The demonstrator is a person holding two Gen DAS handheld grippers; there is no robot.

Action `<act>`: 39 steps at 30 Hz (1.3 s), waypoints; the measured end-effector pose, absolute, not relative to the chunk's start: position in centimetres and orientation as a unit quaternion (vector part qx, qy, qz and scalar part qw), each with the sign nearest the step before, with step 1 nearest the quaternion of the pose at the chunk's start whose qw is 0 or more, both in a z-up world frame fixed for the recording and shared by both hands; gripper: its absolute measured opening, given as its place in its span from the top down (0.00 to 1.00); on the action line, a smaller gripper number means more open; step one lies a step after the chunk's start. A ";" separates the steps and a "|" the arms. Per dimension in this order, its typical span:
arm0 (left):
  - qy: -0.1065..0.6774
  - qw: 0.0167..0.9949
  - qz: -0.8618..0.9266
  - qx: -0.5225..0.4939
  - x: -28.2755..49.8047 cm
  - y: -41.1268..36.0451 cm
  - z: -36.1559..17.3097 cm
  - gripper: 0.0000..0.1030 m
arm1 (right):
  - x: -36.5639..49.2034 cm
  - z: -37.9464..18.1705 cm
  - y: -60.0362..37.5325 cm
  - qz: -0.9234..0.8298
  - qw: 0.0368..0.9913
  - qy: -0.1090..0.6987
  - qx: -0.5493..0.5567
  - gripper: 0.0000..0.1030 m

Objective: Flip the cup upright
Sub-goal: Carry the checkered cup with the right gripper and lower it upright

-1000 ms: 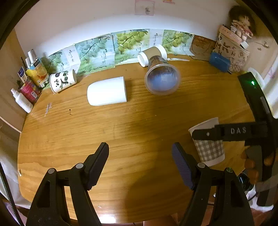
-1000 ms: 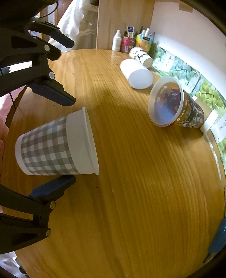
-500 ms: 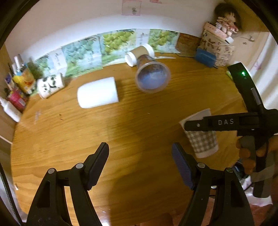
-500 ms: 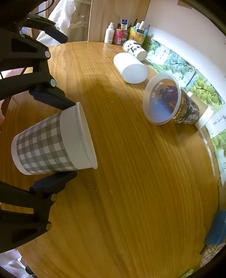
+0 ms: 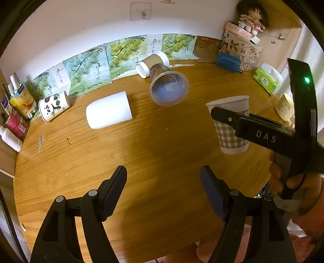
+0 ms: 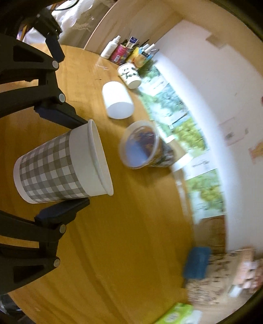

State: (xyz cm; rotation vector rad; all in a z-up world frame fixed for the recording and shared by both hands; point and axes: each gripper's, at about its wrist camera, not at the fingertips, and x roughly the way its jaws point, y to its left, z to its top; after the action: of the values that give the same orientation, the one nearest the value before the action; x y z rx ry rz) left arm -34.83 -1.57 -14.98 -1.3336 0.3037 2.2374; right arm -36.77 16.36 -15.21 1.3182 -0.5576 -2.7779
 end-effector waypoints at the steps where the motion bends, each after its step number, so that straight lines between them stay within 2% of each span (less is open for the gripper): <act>1: 0.112 0.257 0.824 -0.492 -34.8 -1.7 -14.9 0.24 | -36.4 -15.1 16.2 -0.897 0.006 -0.172 0.407 0.34; 8: 0.114 0.250 0.826 -0.493 -34.0 -2.4 -14.5 0.24 | -33.8 -15.4 15.0 -0.938 0.003 -0.155 0.311 0.34; 16: 0.163 0.253 0.820 -0.488 -32.2 -1.9 -14.3 0.24 | -31.8 -16.4 14.3 -0.957 0.004 -0.143 0.252 0.33; 22: 0.193 0.235 0.818 -0.488 -31.2 -2.1 -14.4 0.24 | -30.7 -17.7 14.6 -0.959 -0.004 -0.154 0.237 0.32; 39: 0.187 0.192 0.819 -0.508 -30.0 -3.2 -14.6 0.24 | -30.6 -19.7 14.4 -0.967 -0.016 -0.123 0.222 0.30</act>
State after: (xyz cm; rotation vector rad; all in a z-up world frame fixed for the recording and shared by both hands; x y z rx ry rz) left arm -29.95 -3.20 -14.61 -1.4248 0.5253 2.2983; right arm -30.62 14.38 -19.75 0.7057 -0.3916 -3.0690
